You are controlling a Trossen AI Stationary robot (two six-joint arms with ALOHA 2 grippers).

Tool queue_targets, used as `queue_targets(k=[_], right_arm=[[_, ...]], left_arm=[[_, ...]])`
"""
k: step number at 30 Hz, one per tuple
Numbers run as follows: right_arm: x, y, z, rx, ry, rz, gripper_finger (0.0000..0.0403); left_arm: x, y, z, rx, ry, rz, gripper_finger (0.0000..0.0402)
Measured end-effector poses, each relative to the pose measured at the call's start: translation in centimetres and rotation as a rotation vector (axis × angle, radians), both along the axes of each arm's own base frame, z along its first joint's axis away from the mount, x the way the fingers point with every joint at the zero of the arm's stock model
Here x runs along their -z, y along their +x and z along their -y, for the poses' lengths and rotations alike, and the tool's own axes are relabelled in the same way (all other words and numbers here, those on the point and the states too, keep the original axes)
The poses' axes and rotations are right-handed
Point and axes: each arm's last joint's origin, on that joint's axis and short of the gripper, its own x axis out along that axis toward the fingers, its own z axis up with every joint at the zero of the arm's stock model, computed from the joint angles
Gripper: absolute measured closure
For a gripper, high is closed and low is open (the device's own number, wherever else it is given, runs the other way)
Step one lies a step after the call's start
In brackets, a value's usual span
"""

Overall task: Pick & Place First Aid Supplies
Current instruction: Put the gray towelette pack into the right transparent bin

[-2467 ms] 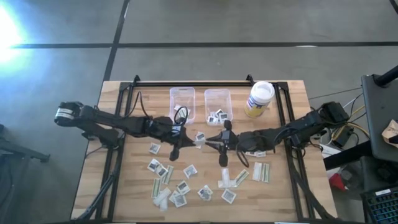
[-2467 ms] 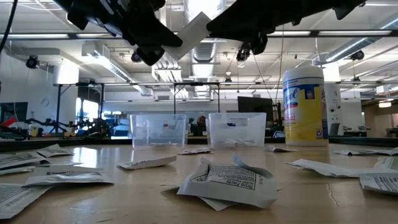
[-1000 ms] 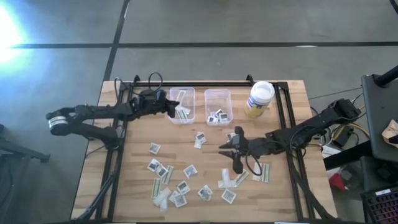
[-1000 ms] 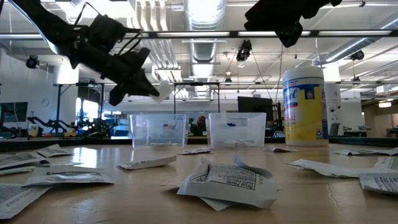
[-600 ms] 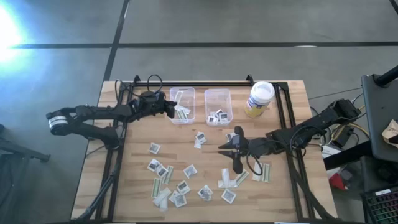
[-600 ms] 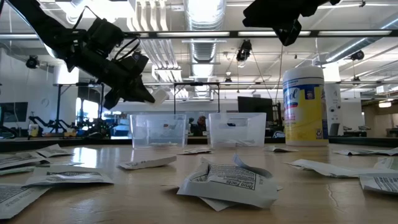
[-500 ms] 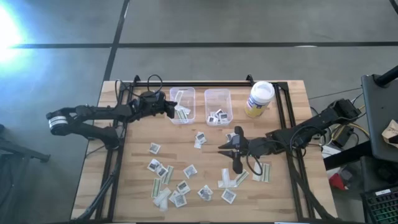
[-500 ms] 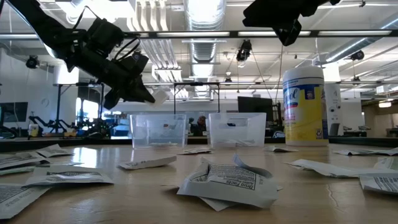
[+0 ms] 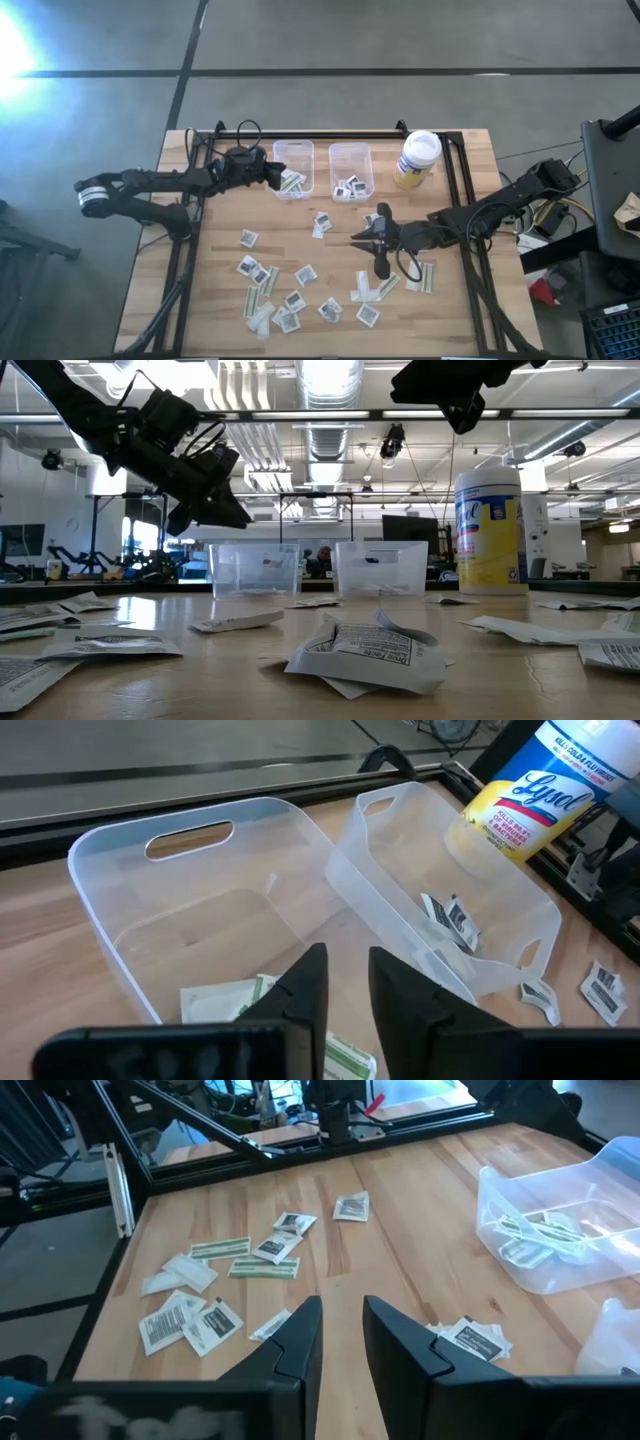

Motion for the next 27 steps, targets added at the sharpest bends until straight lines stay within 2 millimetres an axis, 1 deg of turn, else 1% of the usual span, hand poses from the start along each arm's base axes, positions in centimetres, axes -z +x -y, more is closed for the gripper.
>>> queue_targets(k=[4, 7, 9, 12, 15, 22, 27], right_arm=[[0.0, -0.1, -0.2, -0.009, 0.003, -0.001, 0.0323], [0.0, -0.2, -0.5, -0.025, -0.002, -0.003, 0.0326], [0.0, -0.3, -0.8, -0.041, -0.014, -0.004, 0.0330], [0.0, -0.5, -1.3, -0.079, -0.057, -0.005, 0.0334], [-0.1, -0.6, -1.8, -0.119, -0.102, -0.001, 0.0334], [-1.6, -0.7, -3.1, -0.203, -0.203, 0.030, 0.0336], [-2.6, -0.9, -3.2, -0.227, -0.262, -0.064, 0.0340]], left_arm=[[-0.6, 0.2, -0.1, 0.004, 0.013, 0.015, 0.0309], [-1.4, 0.5, -0.2, 0.053, 0.045, 0.024, 0.0299], [-1.9, 0.8, -0.1, 0.132, 0.072, 0.029, 0.0296], [-2.7, 1.3, 0.4, 0.305, 0.107, 0.054, 0.0297], [-3.2, 1.6, 1.3, 0.448, 0.132, 0.074, 0.0300], [-3.4, 2.3, 3.9, 0.588, 0.199, 0.072, 0.0303], [-3.4, 2.9, 6.3, 0.704, 0.239, 0.071, 0.0303]])
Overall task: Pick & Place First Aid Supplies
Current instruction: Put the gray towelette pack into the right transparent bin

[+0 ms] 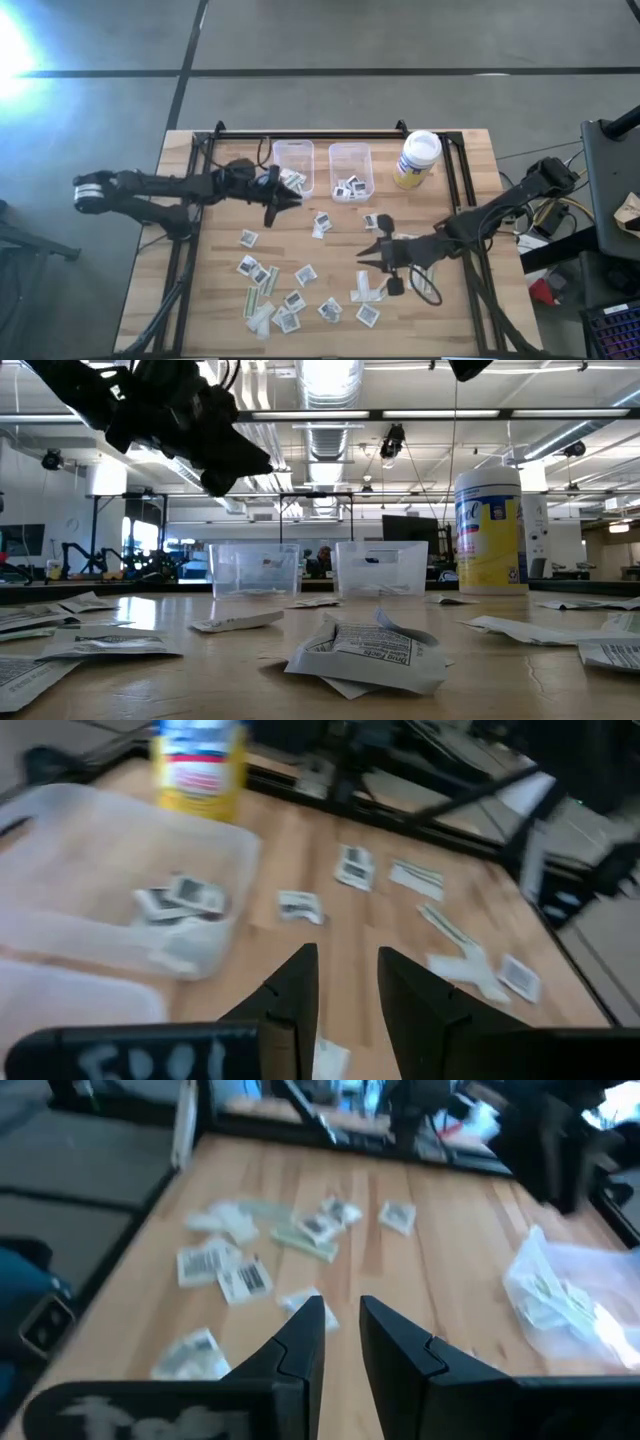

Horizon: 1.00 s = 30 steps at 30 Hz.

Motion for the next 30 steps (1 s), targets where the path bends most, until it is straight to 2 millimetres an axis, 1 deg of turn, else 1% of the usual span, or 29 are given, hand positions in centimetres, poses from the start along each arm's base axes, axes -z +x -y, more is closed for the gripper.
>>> queue_targets(k=[6, 8, 13, 17, 23, 26, 30], right_arm=[[-0.7, -0.7, 0.4, 0.044, -0.030, -0.174, 0.0337], [-0.8, -1.0, 0.6, 0.060, -0.039, -0.230, 0.0338], [-0.3, -2.0, 1.1, 0.129, -0.036, -0.366, 0.0339], [0.8, -2.6, 1.5, 0.169, -0.043, -0.442, 0.0337], [2.9, -3.1, 1.7, 0.172, -0.093, -0.508, 0.0338], [3.7, -3.0, 1.7, 0.174, -0.114, -0.536, 0.0331], [5.1, -2.3, 1.3, 0.156, -0.170, -0.588, 0.0313]], left_arm=[[0.1, 0.4, 3.2, 0.131, 0.038, -0.001, 0.0303], [0.2, 0.4, 4.0, 0.146, 0.043, -0.019, 0.0303], [0.9, 0.2, 5.7, 0.166, 0.045, -0.088, 0.0303], [1.2, 0.0, 6.8, 0.146, 0.055, -0.133, 0.0303], [1.5, -0.2, 8.1, 0.131, 0.079, -0.166, 0.0303], [1.8, -0.4, 8.7, 0.121, 0.073, -0.193, 0.0303], [2.2, -0.8, 9.2, 0.095, 0.091, -0.238, 0.0303]])
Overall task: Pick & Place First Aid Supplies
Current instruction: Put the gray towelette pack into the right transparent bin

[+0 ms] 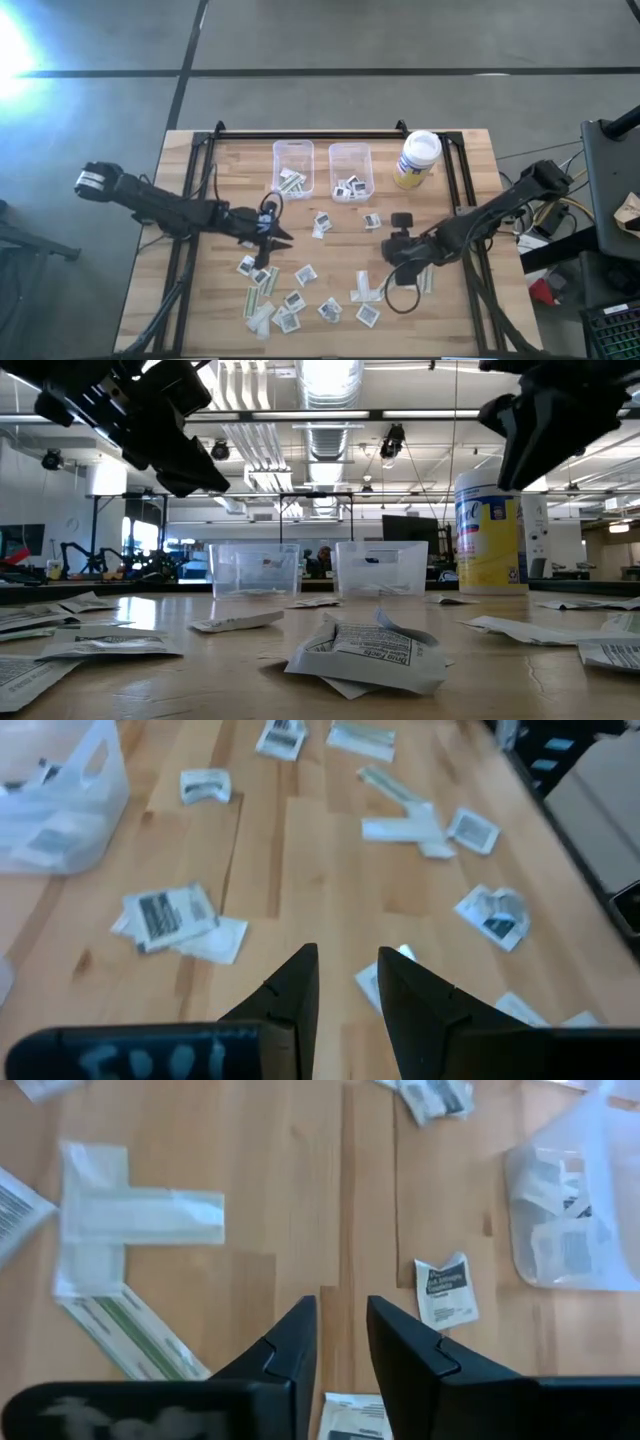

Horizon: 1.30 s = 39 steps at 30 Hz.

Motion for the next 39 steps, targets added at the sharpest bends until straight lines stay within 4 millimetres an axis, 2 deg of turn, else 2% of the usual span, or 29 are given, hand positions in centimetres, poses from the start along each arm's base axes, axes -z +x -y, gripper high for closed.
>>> queue_targets(k=[4, 11, 15, 21, 28, 39], right_arm=[[1.4, 0.9, -0.3, -0.039, -0.065, -0.056, 0.0289], [3.3, 2.2, 0.0, 0.031, -0.277, -0.057, 0.0247], [4.4, 2.8, 0.1, 0.041, -0.313, -0.082, 0.0233], [6.2, 3.5, 0.4, 0.051, -0.343, -0.145, 0.0231], [8.0, 4.4, 1.1, 0.087, -0.358, -0.182, 0.0234], [8.5, 5.9, 3.9, 0.196, -0.299, -0.173, 0.0234]], left_arm=[[0.2, -0.2, 0.4, -0.036, 0.032, -0.018, 0.0303], [0.3, -0.4, 0.8, -0.059, 0.053, -0.015, 0.0303], [0.7, -0.6, 0.8, -0.067, 0.046, -0.026, 0.0303], [1.9, -1.1, 0.6, -0.089, 0.036, -0.062, 0.0303], [2.1, -1.2, 0.5, -0.110, 0.047, -0.060, 0.0303], [2.1, -1.2, 0.5, -0.109, 0.046, -0.056, 0.0303]])
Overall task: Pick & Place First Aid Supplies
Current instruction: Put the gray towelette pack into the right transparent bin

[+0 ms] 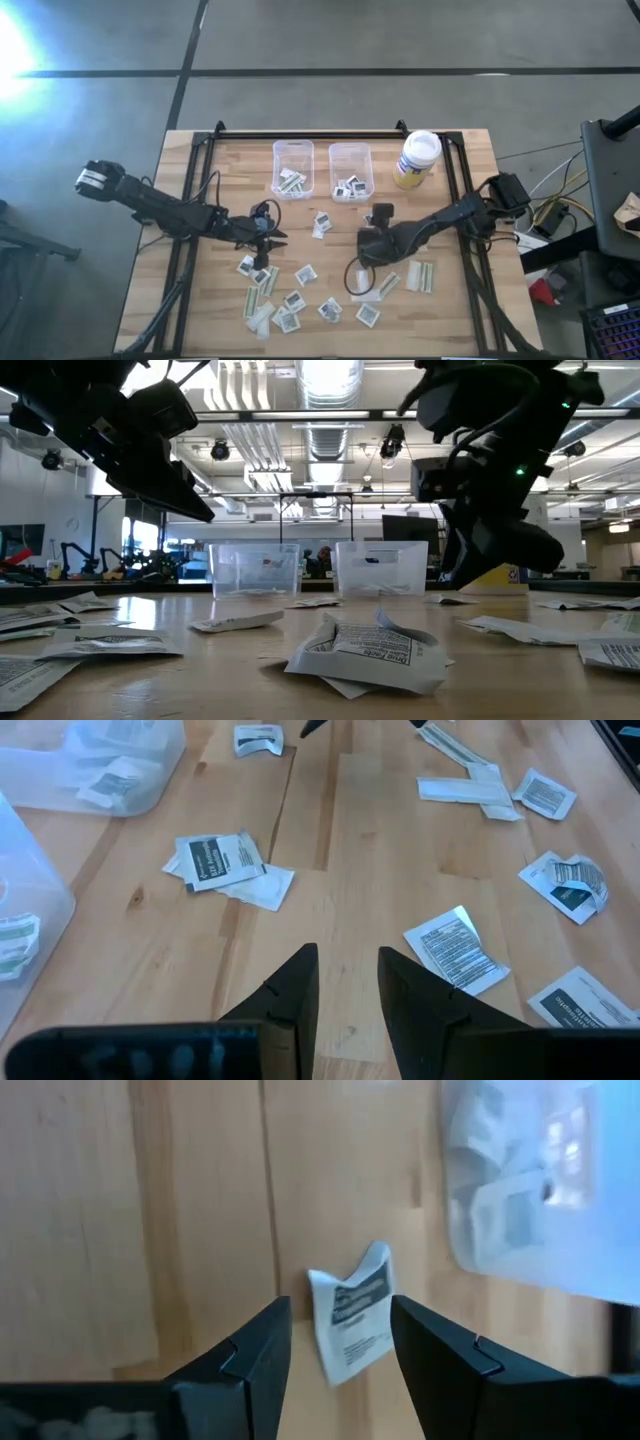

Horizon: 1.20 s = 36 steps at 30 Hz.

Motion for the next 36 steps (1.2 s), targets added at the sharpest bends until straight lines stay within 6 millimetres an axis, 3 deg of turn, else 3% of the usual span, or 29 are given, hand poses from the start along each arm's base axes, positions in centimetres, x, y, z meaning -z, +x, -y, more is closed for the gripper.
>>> queue_targets(k=[15, 36], right_arm=[[0.2, 0.8, 2.3, 0.068, 0.164, 0.005, 0.0238], [0.8, 0.8, 4.4, 0.121, 0.267, -0.001, 0.0318]], left_arm=[[0.0, 0.0, 0.0, 0.004, -0.001, 0.005, 0.0303], [0.0, 0.0, 0.0, 0.003, -0.001, 0.006, 0.0303]])
